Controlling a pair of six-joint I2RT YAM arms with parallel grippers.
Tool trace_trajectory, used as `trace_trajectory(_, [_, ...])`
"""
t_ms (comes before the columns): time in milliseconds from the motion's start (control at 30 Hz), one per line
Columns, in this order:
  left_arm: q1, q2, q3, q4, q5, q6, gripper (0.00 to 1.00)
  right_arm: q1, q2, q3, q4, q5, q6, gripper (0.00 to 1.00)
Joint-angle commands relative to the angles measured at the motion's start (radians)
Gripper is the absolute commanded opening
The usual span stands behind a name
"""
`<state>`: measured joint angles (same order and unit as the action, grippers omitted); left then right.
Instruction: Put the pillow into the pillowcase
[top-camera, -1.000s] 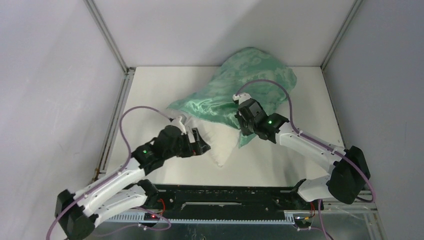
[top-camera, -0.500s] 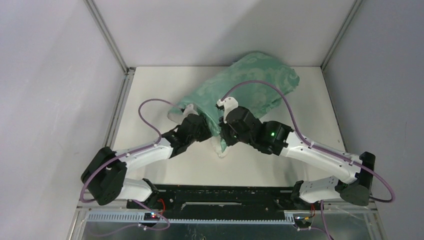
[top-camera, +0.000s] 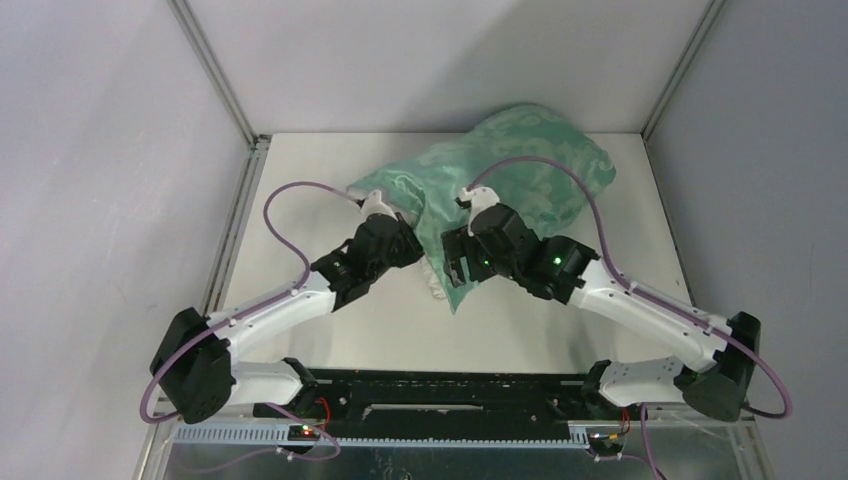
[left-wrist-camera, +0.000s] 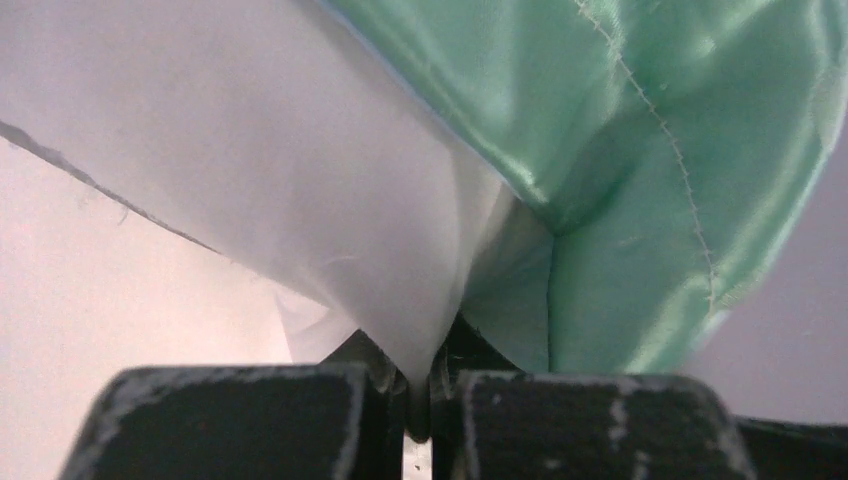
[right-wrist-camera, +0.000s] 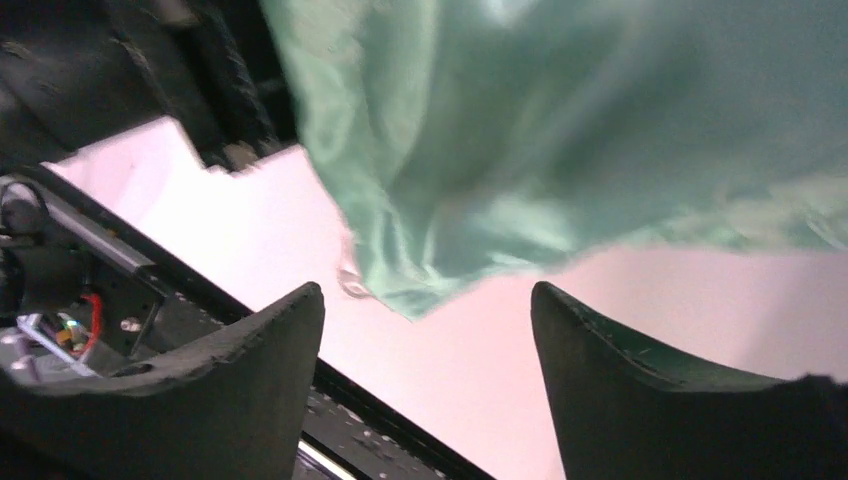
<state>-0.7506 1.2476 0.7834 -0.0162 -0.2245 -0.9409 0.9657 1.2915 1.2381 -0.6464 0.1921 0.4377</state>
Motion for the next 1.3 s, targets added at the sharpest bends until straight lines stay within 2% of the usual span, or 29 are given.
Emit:
trace_trajectory(0, [-0.002, -0.03, 0.14, 0.024, -0.015, 0.033, 0.0, -0.056, -0.134, -0.095, 0.031, 0.099, 0.037, 0.89])
trace_trajectory(100, [-0.003, -0.031, 0.178, -0.045, -0.01, 0.038, 0.0, -0.175, -0.228, -0.209, 0.097, 0.05, 0.068, 0.99])
trace_trajectory(233, [-0.001, -0.046, 0.203, -0.091, 0.0, 0.048, 0.0, -0.384, -0.289, -0.354, 0.226, -0.03, 0.121, 1.0])
trace_trajectory(400, [-0.002, -0.078, 0.218, -0.15, 0.02, 0.057, 0.0, -0.576, -0.268, -0.447, 0.432, -0.253, 0.234, 0.99])
trace_trajectory(700, [-0.003, -0.13, 0.213, -0.194, 0.064, 0.062, 0.0, -0.655, -0.191, -0.529, 0.71, -0.252, 0.362, 1.0])
trace_trajectory(800, [-0.002, -0.131, 0.214, -0.196, 0.076, 0.061, 0.0, -0.654, -0.126, -0.529, 0.78, -0.276, 0.4, 0.96])
trace_trajectory(867, [-0.002, -0.132, 0.216, -0.197, 0.08, 0.063, 0.0, -0.651, -0.088, -0.529, 0.816, -0.285, 0.428, 0.89])
trace_trajectory(933, [-0.003, -0.13, 0.224, -0.202, 0.082, 0.067, 0.0, -0.648, -0.068, -0.529, 0.837, -0.299, 0.437, 0.74])
trace_trajectory(967, [-0.002, -0.127, 0.228, -0.208, 0.083, 0.072, 0.0, -0.644, -0.068, -0.528, 0.842, -0.304, 0.439, 0.61])
trace_trajectory(1067, [-0.003, -0.115, 0.249, -0.224, 0.078, 0.102, 0.0, -0.616, -0.126, -0.487, 0.752, -0.273, 0.425, 0.05])
trace_trajectory(1100, [-0.002, -0.109, 0.259, -0.23, 0.074, 0.114, 0.0, -0.594, -0.153, -0.451, 0.692, -0.25, 0.406, 0.0])
trace_trajectory(1267, [-0.002, -0.057, 0.321, -0.255, 0.111, 0.154, 0.0, -0.369, -0.248, -0.175, 0.356, -0.056, 0.258, 0.0])
